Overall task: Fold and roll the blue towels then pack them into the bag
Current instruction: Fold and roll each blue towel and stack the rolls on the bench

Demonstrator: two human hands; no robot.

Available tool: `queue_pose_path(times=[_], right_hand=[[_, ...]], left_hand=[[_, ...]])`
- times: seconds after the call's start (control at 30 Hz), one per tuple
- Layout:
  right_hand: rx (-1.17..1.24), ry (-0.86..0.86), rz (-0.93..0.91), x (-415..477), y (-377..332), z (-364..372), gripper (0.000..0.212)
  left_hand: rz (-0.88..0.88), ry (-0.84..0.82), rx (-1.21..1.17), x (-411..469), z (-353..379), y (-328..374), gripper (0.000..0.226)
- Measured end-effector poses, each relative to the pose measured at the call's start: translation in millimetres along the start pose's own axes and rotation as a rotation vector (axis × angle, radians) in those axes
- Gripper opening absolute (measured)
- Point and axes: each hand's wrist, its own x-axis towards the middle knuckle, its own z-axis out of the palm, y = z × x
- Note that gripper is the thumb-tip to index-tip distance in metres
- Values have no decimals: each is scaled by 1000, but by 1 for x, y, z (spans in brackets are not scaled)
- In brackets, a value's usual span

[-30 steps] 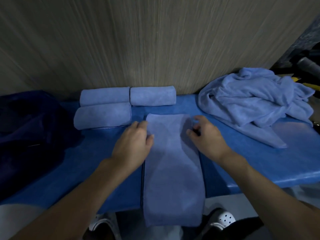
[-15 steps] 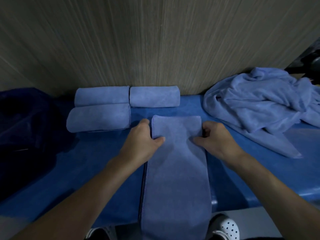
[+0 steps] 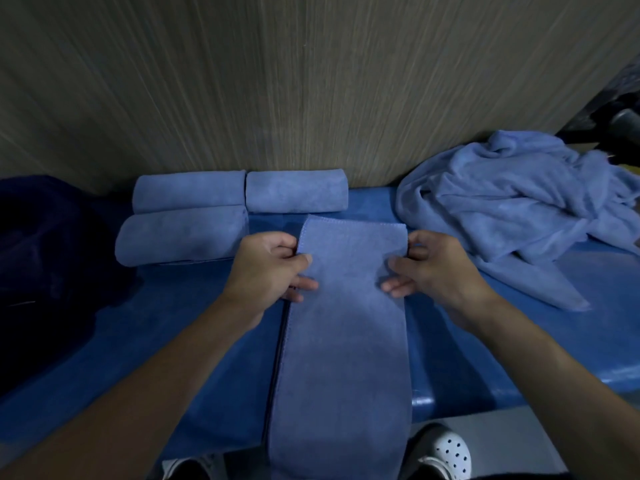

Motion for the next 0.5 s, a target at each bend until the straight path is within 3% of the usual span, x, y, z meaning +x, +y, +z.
queue_pose_path(times=[0.13, 0.3, 0.43, 0.5], right_hand=[[61, -29, -11, 0, -3, 1, 18], [7, 9, -137, -3, 2, 1, 6], [-95, -37, -267, -9, 9, -3, 16], [-142, -64, -330, -14, 13, -6, 22]], left_hand=[[44, -10, -51, 0, 0, -1, 15], [109, -24, -17, -1, 0, -1, 13], [235, 7, 8, -6, -3, 0, 25], [263, -55, -14, -9, -3, 2, 29]])
